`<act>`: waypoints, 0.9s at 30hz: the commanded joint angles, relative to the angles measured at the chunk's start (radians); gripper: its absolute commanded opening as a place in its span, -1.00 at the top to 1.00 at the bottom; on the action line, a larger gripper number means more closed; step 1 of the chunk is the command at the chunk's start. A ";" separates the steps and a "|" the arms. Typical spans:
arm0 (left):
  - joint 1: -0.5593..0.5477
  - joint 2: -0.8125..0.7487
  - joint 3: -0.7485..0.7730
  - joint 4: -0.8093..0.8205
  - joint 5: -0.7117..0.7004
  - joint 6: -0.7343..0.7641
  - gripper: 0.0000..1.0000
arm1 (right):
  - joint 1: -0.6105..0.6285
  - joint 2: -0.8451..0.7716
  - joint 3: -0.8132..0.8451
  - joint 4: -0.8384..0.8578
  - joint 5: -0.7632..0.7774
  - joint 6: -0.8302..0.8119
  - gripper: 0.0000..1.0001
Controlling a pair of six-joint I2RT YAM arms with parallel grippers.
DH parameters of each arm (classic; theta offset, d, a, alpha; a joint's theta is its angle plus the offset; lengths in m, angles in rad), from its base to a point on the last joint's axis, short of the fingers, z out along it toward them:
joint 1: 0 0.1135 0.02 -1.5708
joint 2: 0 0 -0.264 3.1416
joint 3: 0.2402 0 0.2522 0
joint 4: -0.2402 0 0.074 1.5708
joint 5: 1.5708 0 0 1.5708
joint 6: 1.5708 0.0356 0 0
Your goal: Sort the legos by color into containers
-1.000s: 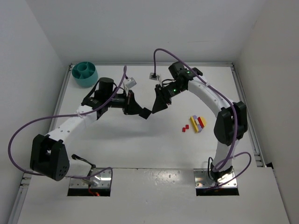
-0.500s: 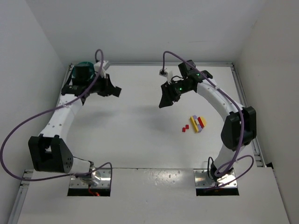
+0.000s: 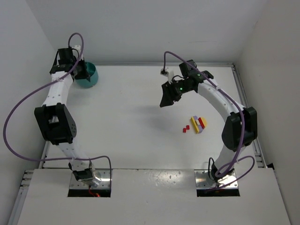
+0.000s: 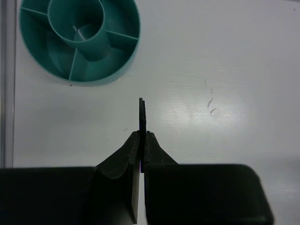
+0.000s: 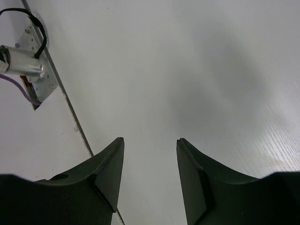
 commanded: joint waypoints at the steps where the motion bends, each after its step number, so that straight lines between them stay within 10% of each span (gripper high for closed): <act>1: -0.005 0.036 0.111 0.032 -0.087 -0.083 1.00 | -0.006 -0.010 -0.003 0.028 0.000 0.010 0.01; 27: -0.035 0.341 0.466 0.110 -0.184 -0.288 1.00 | -0.006 0.021 -0.041 0.028 0.029 0.010 0.01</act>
